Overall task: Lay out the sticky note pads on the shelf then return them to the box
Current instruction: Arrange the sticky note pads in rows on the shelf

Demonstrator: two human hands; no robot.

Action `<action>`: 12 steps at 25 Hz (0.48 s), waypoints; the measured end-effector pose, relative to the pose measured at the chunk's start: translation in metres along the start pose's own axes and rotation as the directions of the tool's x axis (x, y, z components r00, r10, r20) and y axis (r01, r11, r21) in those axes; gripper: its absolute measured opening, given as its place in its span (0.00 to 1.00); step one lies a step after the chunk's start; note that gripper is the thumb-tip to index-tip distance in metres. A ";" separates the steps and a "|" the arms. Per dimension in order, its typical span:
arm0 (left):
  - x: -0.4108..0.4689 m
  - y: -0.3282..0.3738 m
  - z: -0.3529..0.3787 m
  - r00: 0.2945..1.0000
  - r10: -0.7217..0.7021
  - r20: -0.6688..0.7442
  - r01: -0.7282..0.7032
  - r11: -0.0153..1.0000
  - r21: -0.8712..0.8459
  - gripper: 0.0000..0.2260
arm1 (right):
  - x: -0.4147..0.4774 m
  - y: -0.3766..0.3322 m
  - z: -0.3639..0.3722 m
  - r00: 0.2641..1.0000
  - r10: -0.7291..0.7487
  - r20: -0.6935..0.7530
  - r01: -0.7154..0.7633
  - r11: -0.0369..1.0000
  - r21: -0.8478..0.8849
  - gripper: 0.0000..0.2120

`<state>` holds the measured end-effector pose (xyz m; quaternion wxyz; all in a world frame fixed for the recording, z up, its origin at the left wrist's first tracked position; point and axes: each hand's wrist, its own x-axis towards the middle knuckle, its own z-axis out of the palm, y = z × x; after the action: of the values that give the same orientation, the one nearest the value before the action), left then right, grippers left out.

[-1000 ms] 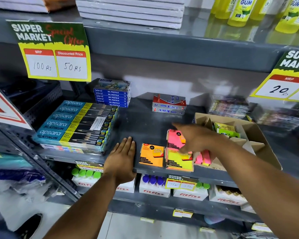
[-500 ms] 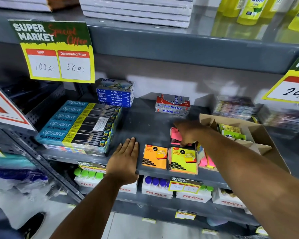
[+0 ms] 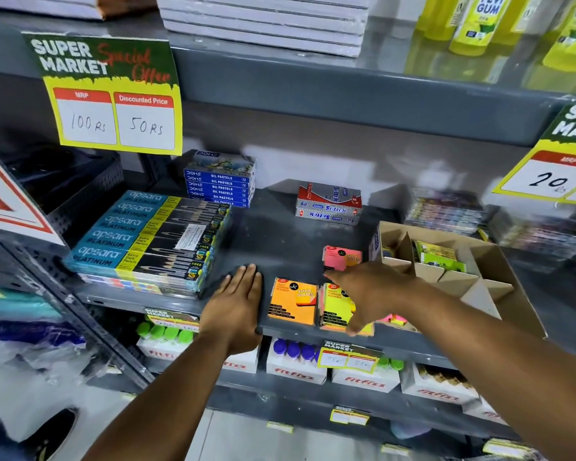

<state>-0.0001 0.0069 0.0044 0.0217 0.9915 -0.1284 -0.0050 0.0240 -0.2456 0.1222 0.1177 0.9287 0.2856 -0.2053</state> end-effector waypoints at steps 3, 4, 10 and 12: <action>-0.001 0.002 -0.002 1.000 -0.012 -0.006 0.012 1.000 0.000 0.51 | 0.003 -0.002 0.003 0.999 0.008 -0.045 -0.007 1.000 0.021 0.44; -0.001 0.002 -0.003 1.000 -0.009 -0.006 0.009 1.000 -0.001 0.51 | 0.004 -0.002 0.003 0.999 0.009 -0.039 -0.008 1.000 0.025 0.44; -0.001 0.000 0.000 1.000 0.017 -0.022 -0.017 1.000 -0.003 0.47 | 0.016 0.006 -0.035 0.998 0.028 -0.049 -0.019 0.986 0.163 0.43; -0.002 0.001 0.001 0.999 0.027 -0.033 -0.027 1.000 0.012 0.46 | 0.035 0.007 -0.050 0.988 0.033 -0.152 -0.004 0.982 0.188 0.41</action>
<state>-0.0020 0.0068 0.0032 0.0181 0.9897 -0.1413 0.0125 0.0700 -0.2171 0.1517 0.0094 0.9514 0.2646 -0.1575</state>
